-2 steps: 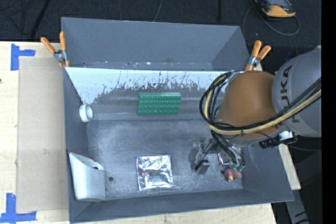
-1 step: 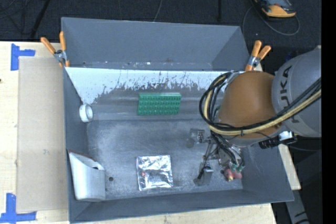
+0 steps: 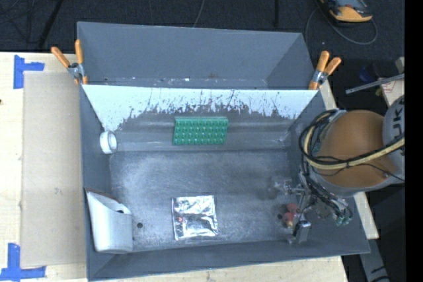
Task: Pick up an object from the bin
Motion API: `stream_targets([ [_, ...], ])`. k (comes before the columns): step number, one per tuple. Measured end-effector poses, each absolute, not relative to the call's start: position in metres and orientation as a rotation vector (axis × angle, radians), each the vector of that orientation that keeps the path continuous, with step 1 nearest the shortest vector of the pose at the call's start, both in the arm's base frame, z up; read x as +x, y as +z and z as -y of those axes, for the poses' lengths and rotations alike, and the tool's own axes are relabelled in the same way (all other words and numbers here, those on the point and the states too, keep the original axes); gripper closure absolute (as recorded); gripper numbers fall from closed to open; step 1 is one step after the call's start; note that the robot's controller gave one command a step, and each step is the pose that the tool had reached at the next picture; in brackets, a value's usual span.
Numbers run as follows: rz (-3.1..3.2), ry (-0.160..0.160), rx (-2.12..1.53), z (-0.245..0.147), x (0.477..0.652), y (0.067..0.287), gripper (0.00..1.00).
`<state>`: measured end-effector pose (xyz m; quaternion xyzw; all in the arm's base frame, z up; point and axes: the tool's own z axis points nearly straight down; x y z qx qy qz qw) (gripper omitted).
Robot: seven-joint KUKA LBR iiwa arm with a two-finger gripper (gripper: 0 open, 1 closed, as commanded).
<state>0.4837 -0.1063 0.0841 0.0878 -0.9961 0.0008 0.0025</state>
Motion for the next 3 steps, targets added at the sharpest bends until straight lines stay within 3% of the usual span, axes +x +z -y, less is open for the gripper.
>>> stream_targets([
  [1,3.138,0.004,0.315,0.086,0.477,0.071,0.0],
  [2,3.137,0.007,0.291,0.155,0.475,0.074,0.0],
  [3,3.128,-0.001,0.298,0.151,0.473,0.073,1.0],
])
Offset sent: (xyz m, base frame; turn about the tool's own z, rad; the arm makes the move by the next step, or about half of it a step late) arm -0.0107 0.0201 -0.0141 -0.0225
